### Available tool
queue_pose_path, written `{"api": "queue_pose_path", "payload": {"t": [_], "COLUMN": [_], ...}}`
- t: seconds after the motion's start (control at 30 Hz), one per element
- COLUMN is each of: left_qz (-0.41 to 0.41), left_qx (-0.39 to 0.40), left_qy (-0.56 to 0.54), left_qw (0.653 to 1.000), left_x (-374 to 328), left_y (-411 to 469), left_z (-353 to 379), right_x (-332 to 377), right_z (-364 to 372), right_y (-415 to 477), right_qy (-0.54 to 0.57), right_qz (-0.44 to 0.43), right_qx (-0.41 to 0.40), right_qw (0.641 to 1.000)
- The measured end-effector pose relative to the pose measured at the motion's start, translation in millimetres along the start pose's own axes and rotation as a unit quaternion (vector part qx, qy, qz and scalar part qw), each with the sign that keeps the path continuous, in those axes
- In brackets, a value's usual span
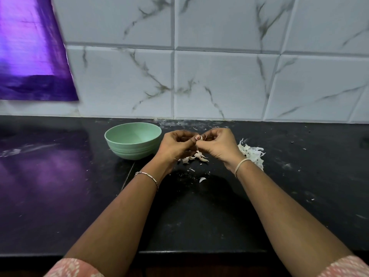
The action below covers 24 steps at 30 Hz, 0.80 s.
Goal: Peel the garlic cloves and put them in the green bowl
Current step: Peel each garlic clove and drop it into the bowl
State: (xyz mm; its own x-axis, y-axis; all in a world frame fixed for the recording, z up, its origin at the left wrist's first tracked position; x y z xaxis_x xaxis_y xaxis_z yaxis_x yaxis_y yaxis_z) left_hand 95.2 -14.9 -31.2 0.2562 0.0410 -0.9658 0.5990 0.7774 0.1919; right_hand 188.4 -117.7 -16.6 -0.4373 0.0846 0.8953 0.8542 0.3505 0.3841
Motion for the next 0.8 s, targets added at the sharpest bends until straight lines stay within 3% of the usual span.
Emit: {"api": "queue_pose_path", "payload": {"t": [0.13, 0.4, 0.63, 0.8], "left_qz": [0.012, 0.081, 0.132, 0.060], "left_qx": [0.000, -0.074, -0.084, -0.060], "left_qy": [0.026, 0.131, 0.214, 0.120], "left_qw": [1.000, 0.985, 0.964, 0.989], "left_x": [2.2, 4.0, 2.7, 6.8], "left_y": [1.0, 8.5, 7.3, 9.2], "left_z": [-0.5, -2.4, 0.7, -3.7], "right_x": [2.9, 5.4, 5.0, 1.5], "right_z": [0.4, 2.8, 1.2, -10.1], "right_y": [-0.9, 1.8, 2.8, 9.1], "right_qy": [-0.067, -0.124, -0.213, -0.244], "right_qz": [-0.066, -0.126, -0.208, -0.187], "right_qx": [0.000, -0.003, 0.005, 0.001], "right_qw": [0.996, 0.984, 0.955, 0.951]}}
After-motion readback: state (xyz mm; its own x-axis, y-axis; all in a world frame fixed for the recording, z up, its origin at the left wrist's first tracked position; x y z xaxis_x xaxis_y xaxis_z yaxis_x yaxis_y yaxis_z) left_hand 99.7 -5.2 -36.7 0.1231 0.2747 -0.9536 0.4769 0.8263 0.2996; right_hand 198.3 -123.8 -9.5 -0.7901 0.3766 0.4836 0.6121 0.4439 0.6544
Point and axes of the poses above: each hand's wrist, its own y-axis towards the middle knuckle, its own z-axis out of the palm, x = y × z, the point moved 3 cm from there along y, towards the middle knuckle, and after that the axes turned 14 degrees about -x, right-handed, at the moved point
